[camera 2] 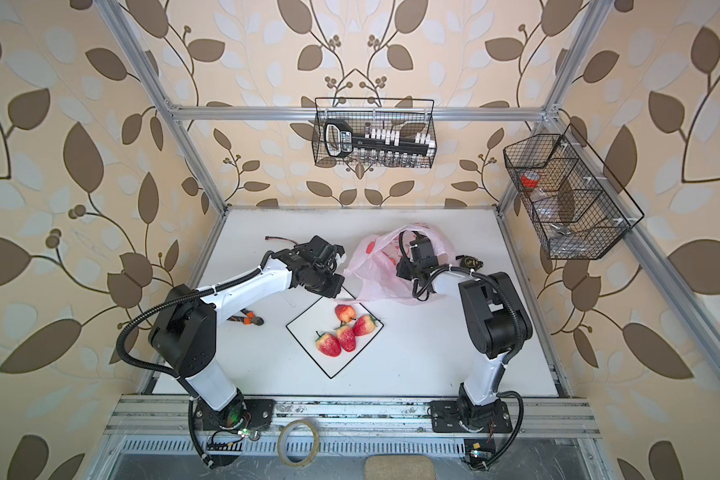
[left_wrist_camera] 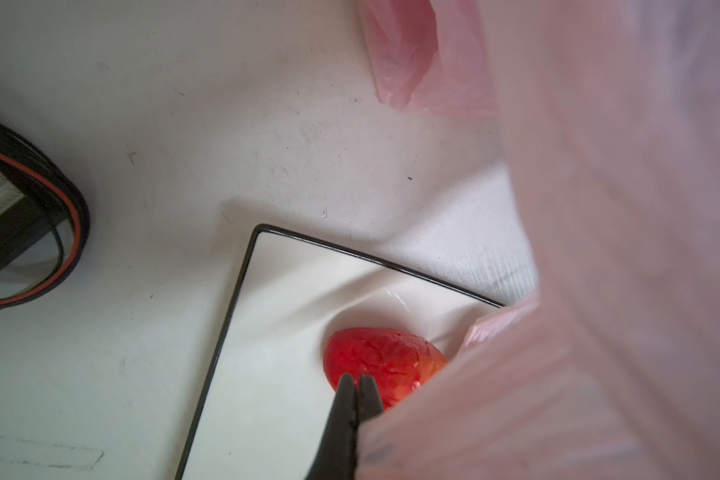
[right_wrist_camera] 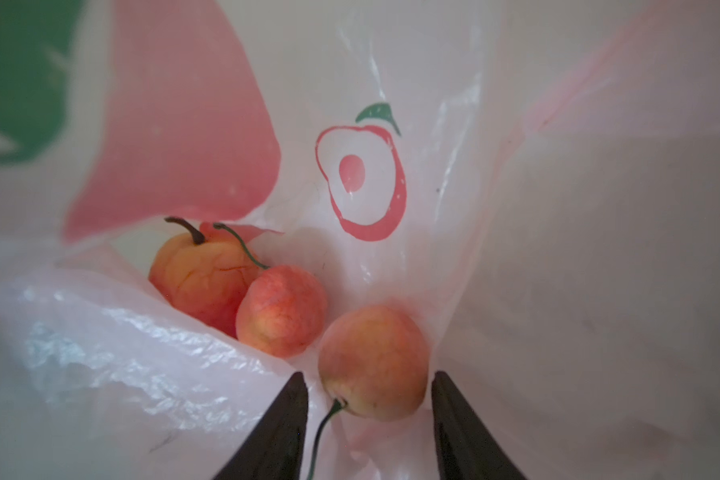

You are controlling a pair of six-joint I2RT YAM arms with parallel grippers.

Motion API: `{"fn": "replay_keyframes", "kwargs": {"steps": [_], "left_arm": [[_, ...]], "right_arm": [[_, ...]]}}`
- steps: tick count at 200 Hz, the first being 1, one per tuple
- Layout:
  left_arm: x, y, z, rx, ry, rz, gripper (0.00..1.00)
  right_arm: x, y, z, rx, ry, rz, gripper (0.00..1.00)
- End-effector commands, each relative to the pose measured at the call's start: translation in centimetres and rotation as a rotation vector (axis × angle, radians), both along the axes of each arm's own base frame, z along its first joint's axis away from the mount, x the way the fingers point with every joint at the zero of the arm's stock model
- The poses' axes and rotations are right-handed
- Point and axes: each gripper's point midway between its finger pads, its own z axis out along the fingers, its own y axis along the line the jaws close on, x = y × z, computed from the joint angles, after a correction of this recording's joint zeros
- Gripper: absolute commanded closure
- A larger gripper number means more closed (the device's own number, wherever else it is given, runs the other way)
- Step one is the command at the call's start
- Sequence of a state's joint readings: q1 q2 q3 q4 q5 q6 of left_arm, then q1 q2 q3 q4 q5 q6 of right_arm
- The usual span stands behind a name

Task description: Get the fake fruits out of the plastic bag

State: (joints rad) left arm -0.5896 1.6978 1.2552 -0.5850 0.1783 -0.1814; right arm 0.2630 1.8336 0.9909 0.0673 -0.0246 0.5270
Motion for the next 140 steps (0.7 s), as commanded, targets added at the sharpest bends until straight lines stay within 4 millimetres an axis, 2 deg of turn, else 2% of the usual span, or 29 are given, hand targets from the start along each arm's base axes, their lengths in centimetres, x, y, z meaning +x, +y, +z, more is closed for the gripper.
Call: {"fn": "replay_keyframes", "kwargs": {"steps": [1, 38, 75, 140], "left_arm": [[-0.6, 0.1, -0.4, 0.016, 0.019, -0.028, 1.00], [-0.6, 0.1, -0.5, 0.020, 0.018, -0.029, 1.00], [-0.6, 0.1, -0.5, 0.018, 0.020, -0.029, 1.00], [-0.7, 0.2, -0.6, 0.021, 0.022, -0.029, 1.00]], "right_arm": [[0.6, 0.0, -0.2, -0.038, 0.002, -0.012, 0.55], [0.6, -0.1, 0.0, -0.058, -0.006, -0.021, 0.60], [1.1, -0.4, 1.1, -0.089, -0.031, -0.027, 0.53], [1.9, -0.4, 1.3, -0.089, -0.049, -0.036, 0.55]]}}
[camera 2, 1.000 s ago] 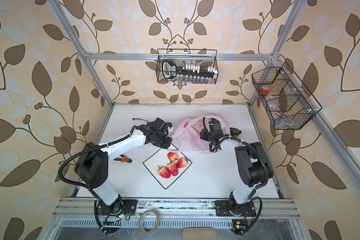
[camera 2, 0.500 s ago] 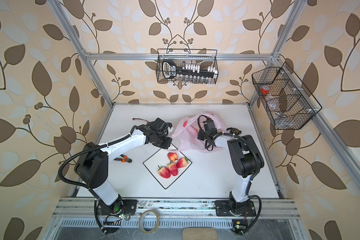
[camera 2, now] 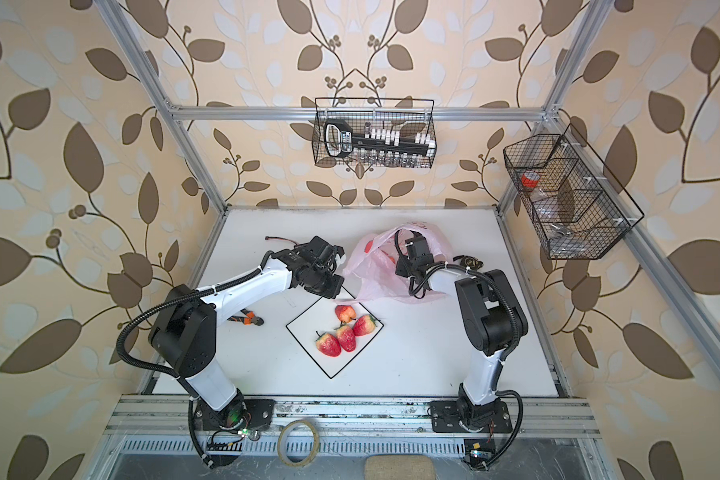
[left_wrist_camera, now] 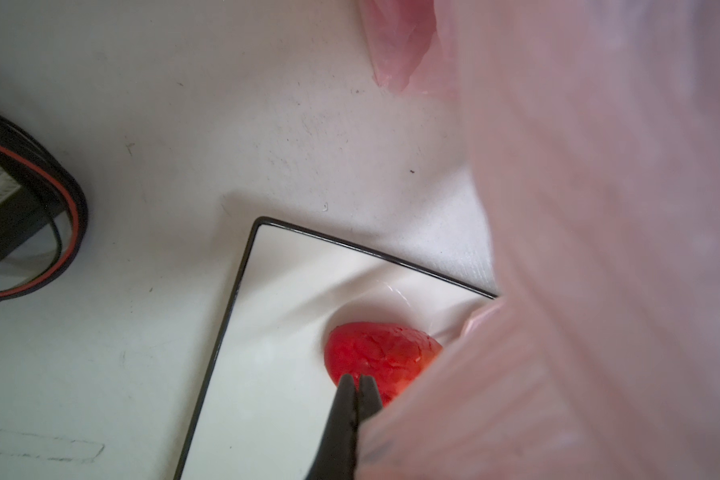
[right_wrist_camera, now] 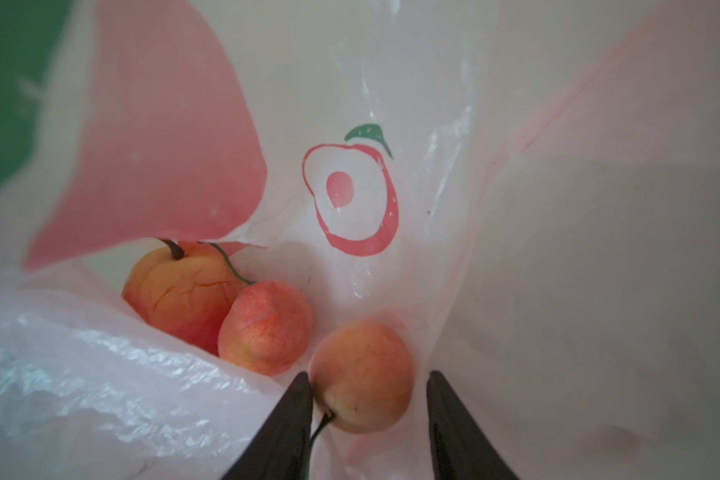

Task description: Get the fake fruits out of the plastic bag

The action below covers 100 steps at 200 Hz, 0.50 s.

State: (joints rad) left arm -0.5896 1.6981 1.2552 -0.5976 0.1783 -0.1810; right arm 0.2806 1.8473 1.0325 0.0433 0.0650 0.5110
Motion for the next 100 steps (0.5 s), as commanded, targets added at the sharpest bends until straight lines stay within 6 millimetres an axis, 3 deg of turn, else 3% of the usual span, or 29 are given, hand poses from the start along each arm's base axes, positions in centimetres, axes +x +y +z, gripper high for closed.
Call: {"fn": "replay_keyframes", "kwargs": {"steps": [1, 100], "left_arm": [[-0.4, 0.0, -0.4, 0.014, 0.011, -0.029, 1.00], [-0.5, 0.1, -0.4, 0.016, 0.013, -0.030, 1.00]], "right_arm": [[1.0, 0.1, 0.7, -0.017, -0.024, -0.004, 0.55], [1.7, 0.8, -0.8, 0.000, 0.007, 0.005, 0.59]]}}
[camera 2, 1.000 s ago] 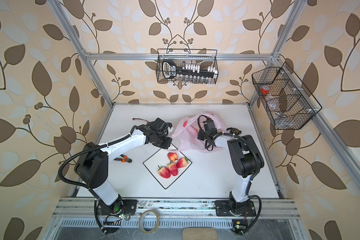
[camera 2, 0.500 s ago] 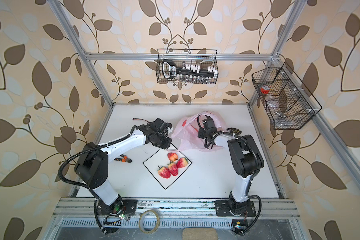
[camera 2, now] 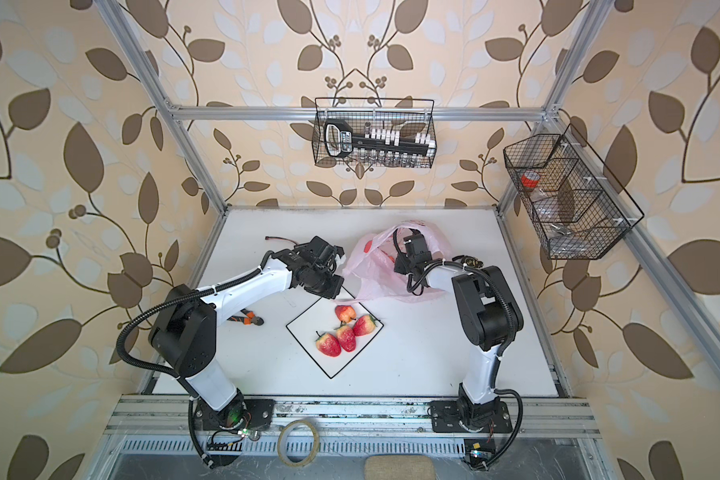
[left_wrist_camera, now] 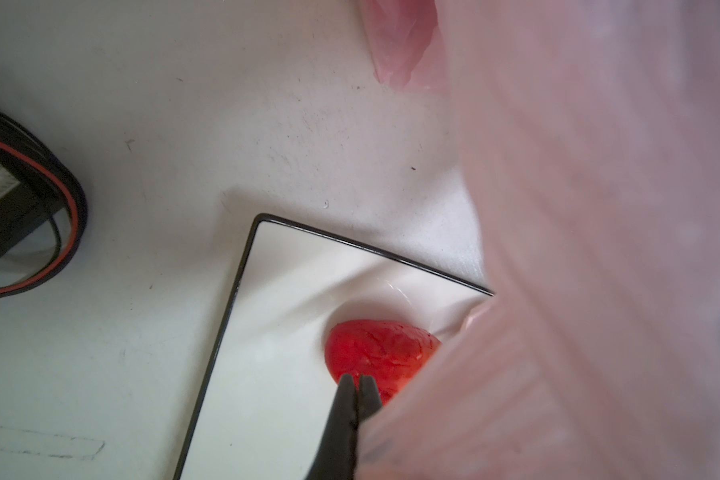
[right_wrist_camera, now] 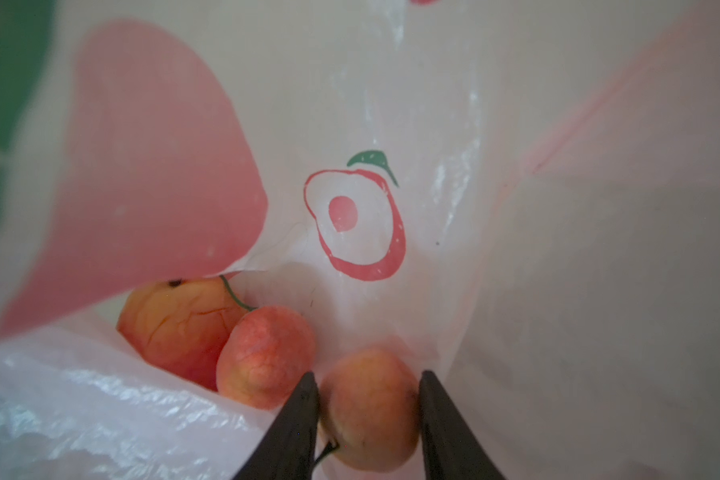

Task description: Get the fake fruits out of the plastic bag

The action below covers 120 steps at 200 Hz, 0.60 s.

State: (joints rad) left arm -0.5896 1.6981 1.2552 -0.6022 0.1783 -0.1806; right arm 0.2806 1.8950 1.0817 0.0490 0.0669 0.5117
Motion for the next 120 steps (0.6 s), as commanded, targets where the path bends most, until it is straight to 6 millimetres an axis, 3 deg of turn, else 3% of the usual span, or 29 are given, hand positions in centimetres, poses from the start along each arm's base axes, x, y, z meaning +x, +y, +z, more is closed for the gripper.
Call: {"fn": "replay_keyframes", "kwargs": {"steps": [1, 120], "left_arm": [[-0.43, 0.01, -0.39, 0.013, 0.010, -0.029, 1.00], [-0.38, 0.04, 0.02, 0.014, 0.002, -0.030, 1.00]], "right_arm": [[0.39, 0.42, -0.57, -0.001, 0.015, 0.007, 0.59], [0.67, 0.61, -0.93, 0.002, 0.025, 0.010, 0.59]]}}
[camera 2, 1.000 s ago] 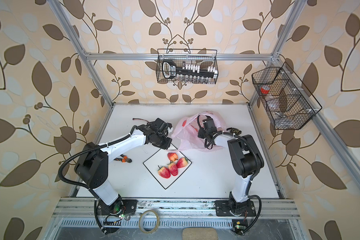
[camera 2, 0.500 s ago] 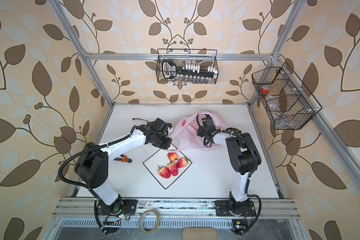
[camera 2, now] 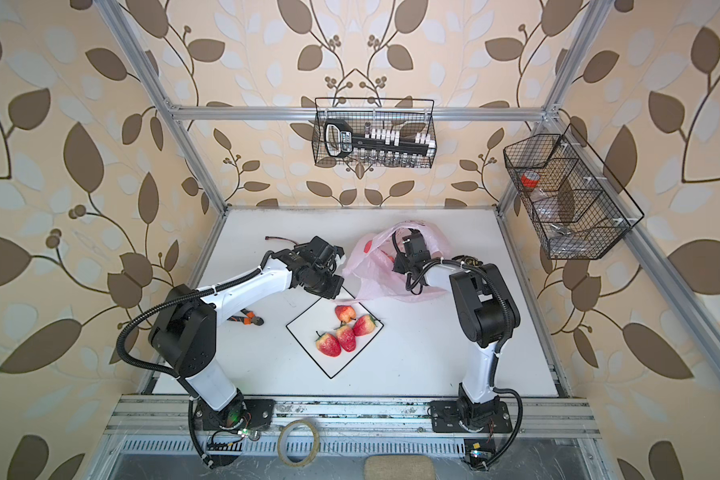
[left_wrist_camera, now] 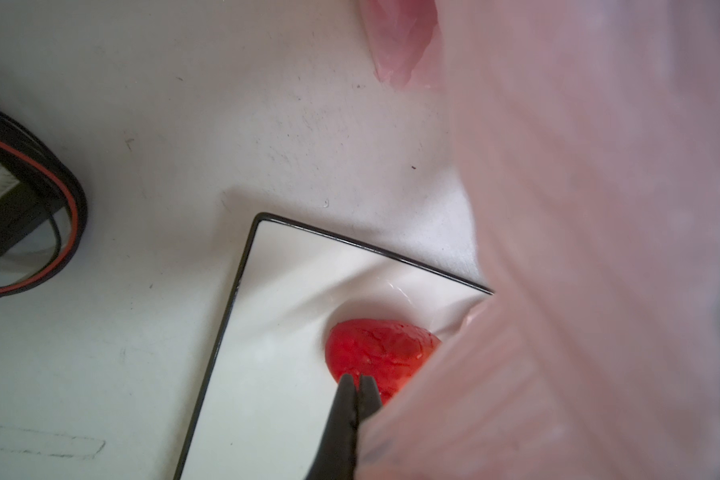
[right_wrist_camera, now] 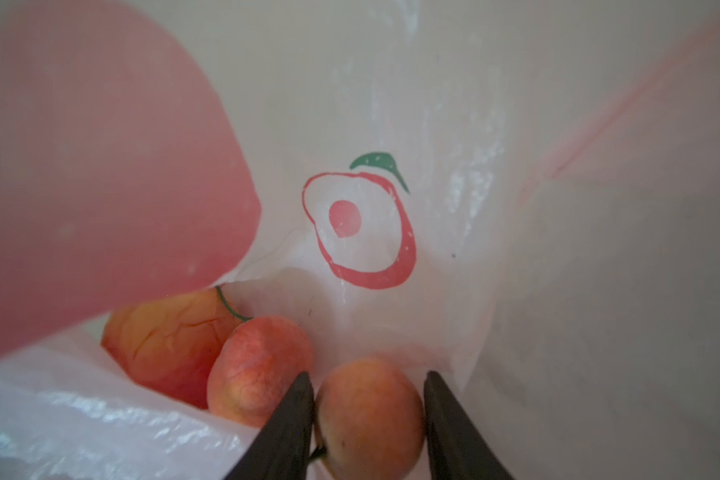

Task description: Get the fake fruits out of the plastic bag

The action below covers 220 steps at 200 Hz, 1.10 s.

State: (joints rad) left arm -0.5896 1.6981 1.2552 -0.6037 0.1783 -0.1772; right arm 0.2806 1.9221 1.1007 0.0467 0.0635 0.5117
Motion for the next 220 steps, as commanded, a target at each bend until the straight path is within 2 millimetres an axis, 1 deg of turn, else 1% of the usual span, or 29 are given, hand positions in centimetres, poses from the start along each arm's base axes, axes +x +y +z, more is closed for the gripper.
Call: {"fn": "replay_keyframes", "kwargs": {"steps": [1, 23, 41, 62, 98, 112, 137, 161, 172, 203, 220], "left_arm": [[-0.4, 0.0, 0.0, 0.012, 0.002, -0.026, 1.00], [-0.3, 0.1, 0.0, 0.014, 0.002, -0.026, 1.00], [-0.4, 0.0, 0.0, 0.013, 0.003, -0.027, 1.00], [-0.3, 0.0, 0.0, 0.011, 0.001, -0.025, 1.00], [-0.2, -0.1, -0.1, 0.010, 0.004, -0.023, 1.00], [-0.2, -0.1, -0.2, 0.008, 0.005, -0.023, 1.00], [-0.2, -0.1, -0.1, 0.007, 0.006, -0.020, 1.00], [-0.1, -0.1, 0.1, 0.010, 0.000, -0.021, 1.00], [0.1, -0.1, 0.2, 0.015, -0.008, -0.021, 1.00], [1.4, -0.1, 1.1, 0.014, -0.040, -0.012, 1.00], [2.2, -0.4, 1.7, -0.002, -0.053, -0.008, 1.00]], "right_arm": [[0.3, 0.4, -0.3, 0.002, 0.013, 0.007, 0.59], [0.4, 0.6, 0.3, 0.014, -0.003, 0.011, 0.65], [0.4, 0.7, 0.9, 0.024, -0.022, 0.010, 0.66], [0.5, 0.7, 2.3, 0.035, -0.054, 0.013, 0.67], [0.4, 0.7, 5.6, 0.068, -0.131, 0.013, 0.66], [0.2, 0.6, 6.6, 0.077, -0.152, 0.011, 0.66], [-0.1, 0.8, 7.6, 0.104, -0.170, 0.028, 0.66], [-0.9, 1.5, 9.2, 0.161, -0.198, 0.065, 0.66], [-1.4, 2.0, 10.2, 0.192, -0.217, 0.094, 0.66], [-3.8, 3.5, 12.5, 0.263, -0.246, 0.204, 0.66], [-5.3, 4.2, 13.0, 0.291, -0.244, 0.269, 0.66]]}}
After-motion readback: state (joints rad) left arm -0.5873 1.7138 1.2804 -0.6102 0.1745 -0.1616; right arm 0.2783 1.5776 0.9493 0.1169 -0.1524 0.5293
